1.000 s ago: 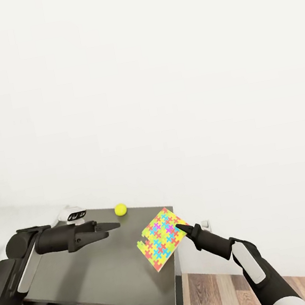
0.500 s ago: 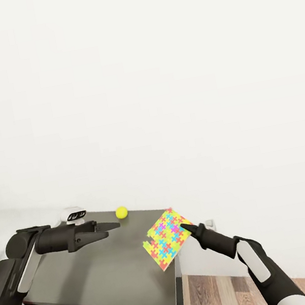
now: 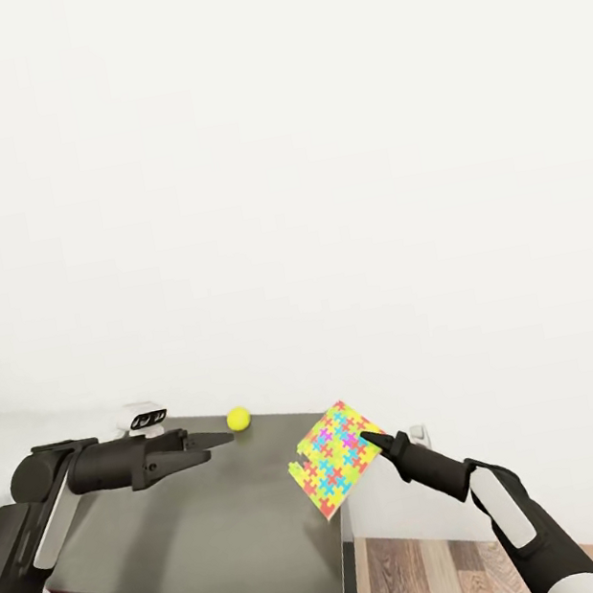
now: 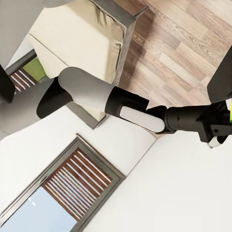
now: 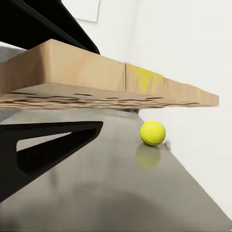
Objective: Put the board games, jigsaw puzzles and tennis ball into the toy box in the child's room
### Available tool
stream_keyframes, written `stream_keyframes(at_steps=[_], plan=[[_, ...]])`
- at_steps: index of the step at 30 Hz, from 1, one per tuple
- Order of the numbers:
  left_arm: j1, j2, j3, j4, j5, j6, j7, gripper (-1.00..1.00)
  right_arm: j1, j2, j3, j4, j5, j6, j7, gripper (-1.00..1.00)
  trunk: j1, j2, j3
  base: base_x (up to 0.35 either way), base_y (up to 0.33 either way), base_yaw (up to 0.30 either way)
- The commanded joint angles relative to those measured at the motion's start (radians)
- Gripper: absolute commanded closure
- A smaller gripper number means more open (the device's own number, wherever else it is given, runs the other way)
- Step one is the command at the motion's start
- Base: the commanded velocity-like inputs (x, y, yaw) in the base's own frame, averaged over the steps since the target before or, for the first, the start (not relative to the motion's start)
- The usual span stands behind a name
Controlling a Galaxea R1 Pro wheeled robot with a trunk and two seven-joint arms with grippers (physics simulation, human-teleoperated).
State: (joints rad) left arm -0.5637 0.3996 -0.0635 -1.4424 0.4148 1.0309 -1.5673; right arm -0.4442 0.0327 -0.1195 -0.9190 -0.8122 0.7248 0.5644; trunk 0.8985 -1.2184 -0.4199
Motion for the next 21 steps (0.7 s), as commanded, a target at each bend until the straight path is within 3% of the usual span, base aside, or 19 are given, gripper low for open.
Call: stream_keyframes(at_steps=[1, 10, 21], plan=[[-0.001, 0.001, -0.002, 0.0, 0.001, 0.011, -0.004, -1.0, -0.001, 0.001, -0.004, 0.0, 0.001, 0.002, 0.002, 1.0, -0.004, 0.007, 0.002, 0.0, 0.0, 0.0], [-0.001, 0.002, -0.001, 0.002, 0.001, 0.011, -0.004, -1.0, -0.001, 0.002, -0.005, -0.003, 0.001, -0.006, 0.001, 1.0, -0.038, 0.07, 0.031, 0.0, 0.0, 0.009], [-0.001, 0.002, -0.001, 0.003, 0.001, 0.011, -0.004, -1.0, 0.002, 0.002, -0.005, -0.002, 0.001, -0.049, 0.002, 1.0, -0.081, 0.147, 0.081, 0.0, 0.0, 0.123]])
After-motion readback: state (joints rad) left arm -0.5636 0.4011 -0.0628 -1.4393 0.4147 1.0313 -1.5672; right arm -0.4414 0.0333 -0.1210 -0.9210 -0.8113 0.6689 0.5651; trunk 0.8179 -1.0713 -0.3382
